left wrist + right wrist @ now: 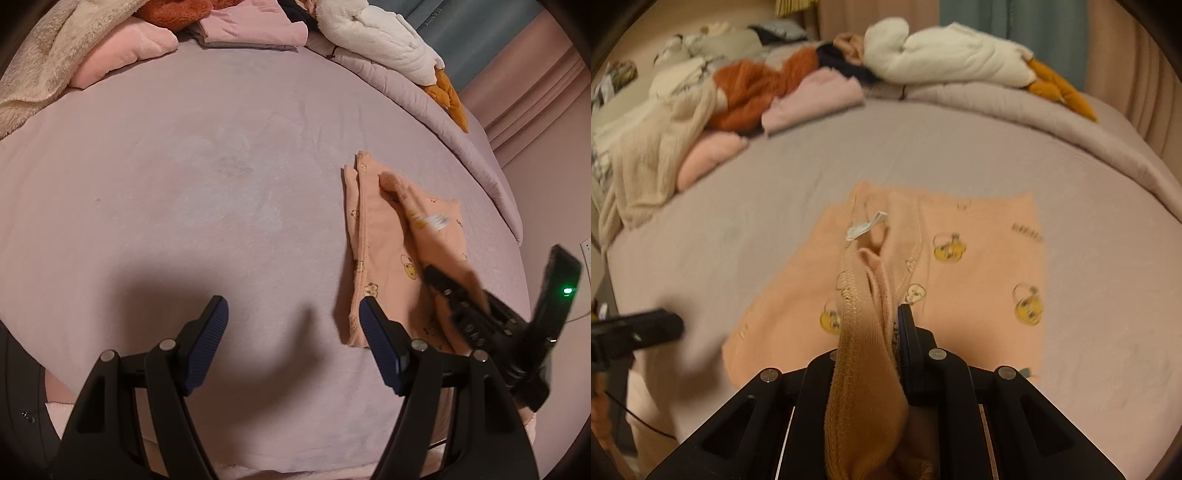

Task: Fold small clothes
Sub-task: 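Fold the held edge over the shirt with the right gripper and release, then grasp the folded shirt edge with the left gripper and lift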

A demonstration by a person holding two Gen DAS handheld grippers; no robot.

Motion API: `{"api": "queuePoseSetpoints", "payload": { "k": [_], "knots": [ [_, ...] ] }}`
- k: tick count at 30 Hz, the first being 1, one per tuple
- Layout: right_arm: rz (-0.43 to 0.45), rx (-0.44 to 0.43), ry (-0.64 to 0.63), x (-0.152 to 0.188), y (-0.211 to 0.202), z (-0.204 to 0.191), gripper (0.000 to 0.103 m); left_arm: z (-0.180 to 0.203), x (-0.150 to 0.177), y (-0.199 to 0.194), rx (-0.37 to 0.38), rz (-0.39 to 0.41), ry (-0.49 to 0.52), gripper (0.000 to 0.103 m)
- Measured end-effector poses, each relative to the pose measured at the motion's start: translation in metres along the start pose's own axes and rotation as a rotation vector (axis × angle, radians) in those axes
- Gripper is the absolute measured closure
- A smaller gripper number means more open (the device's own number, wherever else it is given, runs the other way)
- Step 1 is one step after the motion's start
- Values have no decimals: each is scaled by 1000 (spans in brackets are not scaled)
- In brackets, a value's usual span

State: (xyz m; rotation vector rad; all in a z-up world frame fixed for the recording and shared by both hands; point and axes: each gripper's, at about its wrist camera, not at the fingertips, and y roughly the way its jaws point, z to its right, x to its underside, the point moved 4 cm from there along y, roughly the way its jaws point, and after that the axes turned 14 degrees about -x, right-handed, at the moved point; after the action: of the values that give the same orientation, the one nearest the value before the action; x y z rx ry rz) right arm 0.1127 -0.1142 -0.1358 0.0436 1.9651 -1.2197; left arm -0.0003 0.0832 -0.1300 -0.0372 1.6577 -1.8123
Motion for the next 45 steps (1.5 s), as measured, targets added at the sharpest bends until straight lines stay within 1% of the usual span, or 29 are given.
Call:
{"api": "queuePoseSetpoints", "payload": {
  "k": [2,6,9,10,11,12,13,14,16,17,18,19,20,26,28,31,35,38,40,42,43,44,45],
  "knots": [
    [-23,-13,23,3,6,3,89,-1,1,0,6,-4,-1,30],
    [-19,-35,53,1,0,5,88,2,1,1,21,-10,9,30],
    [-21,-72,61,1,-9,3,82,6,-1,-1,33,-3,18,30],
    [-20,-87,67,4,-11,4,77,9,-3,-4,39,13,28,30],
    [-20,-96,75,5,-14,5,70,12,-3,-6,46,22,37,29],
    [-18,-102,86,7,-18,7,67,16,-4,-8,63,29,49,28],
    [-12,-104,100,8,-23,9,60,19,-5,-8,79,30,54,27],
    [-4,-114,116,9,-28,10,57,23,-6,-8,100,27,60,27],
    [13,-150,149,12,-38,14,56,34,-9,-7,135,16,77,27],
    [21,-167,165,13,-43,16,52,39,-11,-7,144,12,88,27],
    [29,-174,176,13,-47,18,50,43,-13,-6,152,11,97,27],
    [40,-170,185,14,-54,19,44,48,-15,-6,160,11,106,27],
    [49,-165,188,16,-58,20,42,52,-16,-6,169,10,113,26],
    [106,-155,198,25,-84,24,40,75,-26,2,231,-27,137,25],
    [121,-140,224,29,-91,31,40,83,-28,8,240,-51,146,25],
    [150,-138,263,32,-96,39,39,96,-32,19,272,-85,153,25],
    [137,-80,312,42,-91,51,39,114,-34,40,261,-130,181,26],
    [128,-67,348,49,-89,60,39,128,-34,57,235,-153,199,27],
    [128,-57,375,51,-87,65,39,134,-36,61,228,-147,201,30],
    [130,-47,392,53,-87,68,39,142,-40,64,227,-142,207,38],
    [131,-44,402,54,-86,70,39,146,-42,66,222,-143,209,44],
    [131,-41,410,54,-85,71,39,149,-43,67,217,-143,211,54],
    [131,-37,414,54,-85,72,39,152,-44,68,215,-142,214,61]
  ]
}}
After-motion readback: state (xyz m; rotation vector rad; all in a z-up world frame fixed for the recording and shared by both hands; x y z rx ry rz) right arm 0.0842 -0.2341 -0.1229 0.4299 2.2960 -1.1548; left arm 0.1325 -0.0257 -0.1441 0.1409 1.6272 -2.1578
